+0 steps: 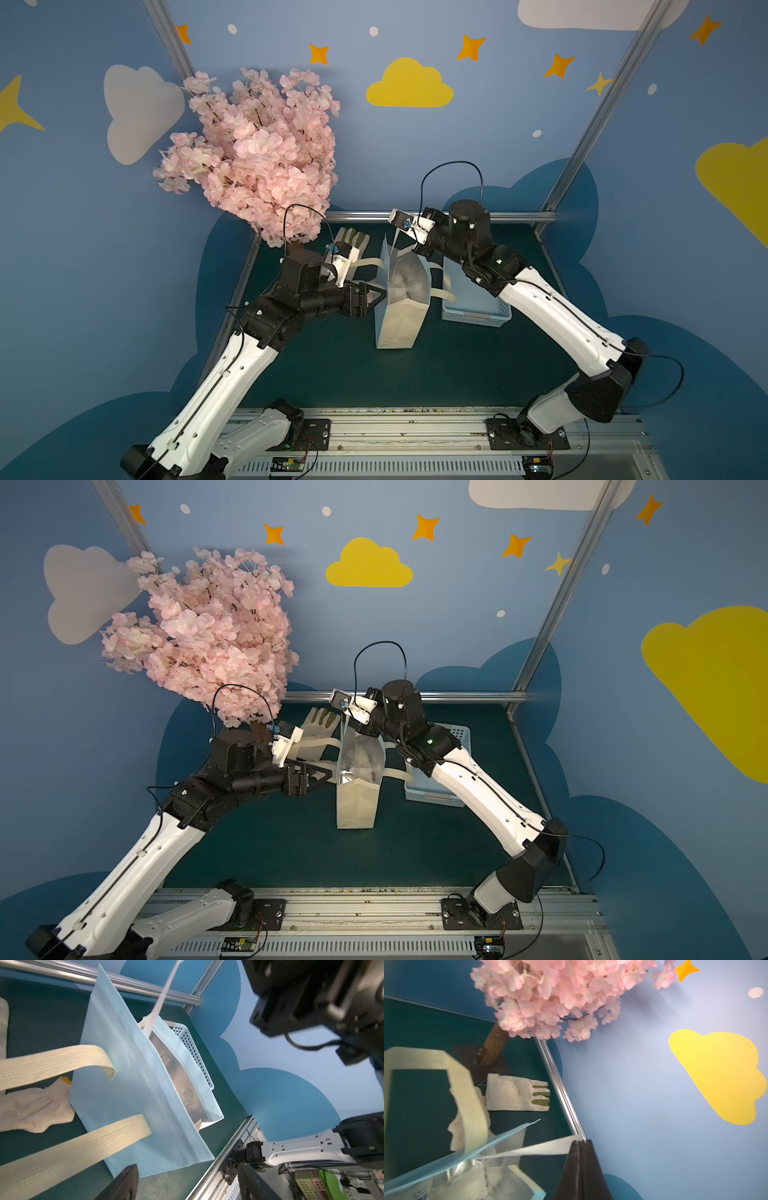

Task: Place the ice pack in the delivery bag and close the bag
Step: Tear off the adhesive seal from the delivery bag, then place the adhesive seal at the center of the board.

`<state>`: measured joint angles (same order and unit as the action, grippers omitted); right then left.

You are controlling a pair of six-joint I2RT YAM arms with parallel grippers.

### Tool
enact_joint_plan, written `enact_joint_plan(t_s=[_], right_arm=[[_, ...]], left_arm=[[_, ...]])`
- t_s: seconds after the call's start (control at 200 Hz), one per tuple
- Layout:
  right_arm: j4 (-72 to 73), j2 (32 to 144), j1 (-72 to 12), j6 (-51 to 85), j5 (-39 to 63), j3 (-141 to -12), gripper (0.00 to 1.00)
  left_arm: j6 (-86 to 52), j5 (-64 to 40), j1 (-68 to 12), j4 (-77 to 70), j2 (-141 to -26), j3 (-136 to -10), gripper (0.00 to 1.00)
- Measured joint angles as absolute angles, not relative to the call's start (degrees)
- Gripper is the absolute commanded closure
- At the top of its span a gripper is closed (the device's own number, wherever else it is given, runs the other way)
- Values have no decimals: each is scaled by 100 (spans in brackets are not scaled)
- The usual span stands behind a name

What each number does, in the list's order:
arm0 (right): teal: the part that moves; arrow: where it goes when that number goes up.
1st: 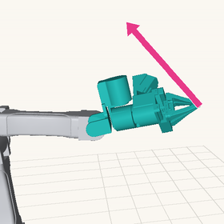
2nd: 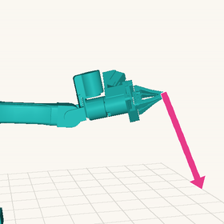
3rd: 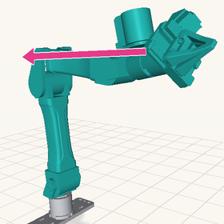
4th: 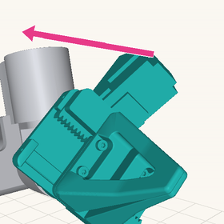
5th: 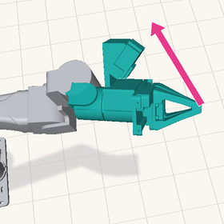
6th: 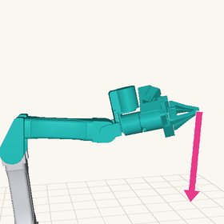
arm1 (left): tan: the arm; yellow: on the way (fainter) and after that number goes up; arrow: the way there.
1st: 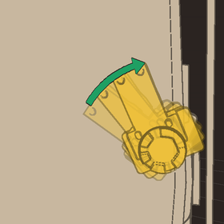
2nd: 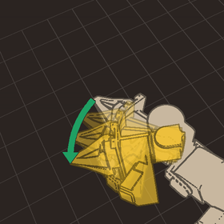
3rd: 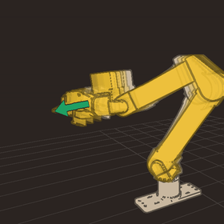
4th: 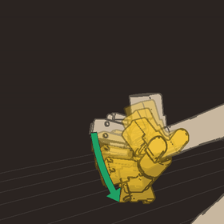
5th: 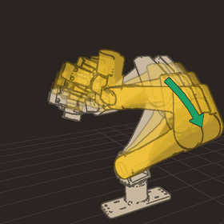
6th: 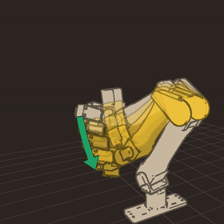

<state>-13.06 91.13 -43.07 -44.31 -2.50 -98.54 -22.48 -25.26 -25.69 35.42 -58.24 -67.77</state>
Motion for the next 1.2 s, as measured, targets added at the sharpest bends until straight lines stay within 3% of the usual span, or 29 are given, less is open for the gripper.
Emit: enact_joint_plan(t_s=[0.37, 0.646, 1.196], right_arm=[[-1420, 10503, -3597, -4460, -646, -12556, 100], [-2016, 10501, -2904, -4320, -773, -13275, 100], [-3002, 7166, 97, -2012, -587, -7111, 100]], left_arm=[[-1483, -2596, -2561, 3509, -5164, -5736, 20], [-1212, -2580, -2561, 3245, -4869, -5133, 20], [-537, -2670, -2561, 2272, -4521, -4233, 19]])
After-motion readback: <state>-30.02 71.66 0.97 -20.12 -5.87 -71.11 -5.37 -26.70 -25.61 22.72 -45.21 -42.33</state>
